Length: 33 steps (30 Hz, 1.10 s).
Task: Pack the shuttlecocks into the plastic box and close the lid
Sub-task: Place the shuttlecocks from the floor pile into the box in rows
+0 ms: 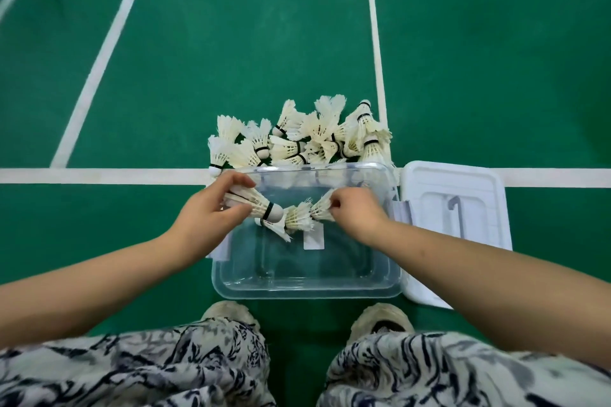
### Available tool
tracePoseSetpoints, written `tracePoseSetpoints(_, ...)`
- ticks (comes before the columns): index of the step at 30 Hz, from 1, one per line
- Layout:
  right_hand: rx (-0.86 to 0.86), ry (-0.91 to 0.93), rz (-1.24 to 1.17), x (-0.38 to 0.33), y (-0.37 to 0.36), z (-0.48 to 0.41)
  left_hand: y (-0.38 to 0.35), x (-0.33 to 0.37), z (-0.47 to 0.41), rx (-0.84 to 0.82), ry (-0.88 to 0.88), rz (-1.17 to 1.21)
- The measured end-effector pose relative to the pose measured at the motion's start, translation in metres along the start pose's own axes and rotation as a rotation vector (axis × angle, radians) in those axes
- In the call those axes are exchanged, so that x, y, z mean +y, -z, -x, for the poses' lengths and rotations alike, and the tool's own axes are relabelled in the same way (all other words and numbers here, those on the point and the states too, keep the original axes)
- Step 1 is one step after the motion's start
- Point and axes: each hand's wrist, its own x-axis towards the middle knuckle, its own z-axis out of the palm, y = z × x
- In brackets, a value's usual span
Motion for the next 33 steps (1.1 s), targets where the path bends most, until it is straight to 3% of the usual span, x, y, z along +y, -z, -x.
tracePoseSetpoints(14, -0.208, -0.066, -0.123, -0.01, -0.021, -0.02, 0.002, -0.009, -0.006, -0.062, -0.049, 0.053)
tracePoseSetpoints(19, -0.101, -0.14, -0.254, -0.013, -0.016, -0.009, -0.002, -0.008, -0.002, -0.103, -0.074, 0.028)
tracePoseSetpoints(22, -0.018, -0.069, -0.292, -0.018, -0.006, 0.0, -0.004, -0.008, -0.003, -0.1, -0.086, -0.029)
tracePoseSetpoints(27, -0.035, 0.183, -0.649, -0.047, 0.028, 0.021, -0.011, 0.0, -0.006, -0.121, -0.162, -0.025)
tracePoseSetpoints(30, -0.094, 0.364, -0.6, -0.063, 0.04, 0.03, -0.017, 0.01, -0.007, -0.158, -0.258, -0.059)
tracePoseSetpoints(33, -0.099, 0.425, -0.522, -0.061, 0.043, 0.033, -0.021, 0.017, -0.006, -0.19, -0.328, -0.141)
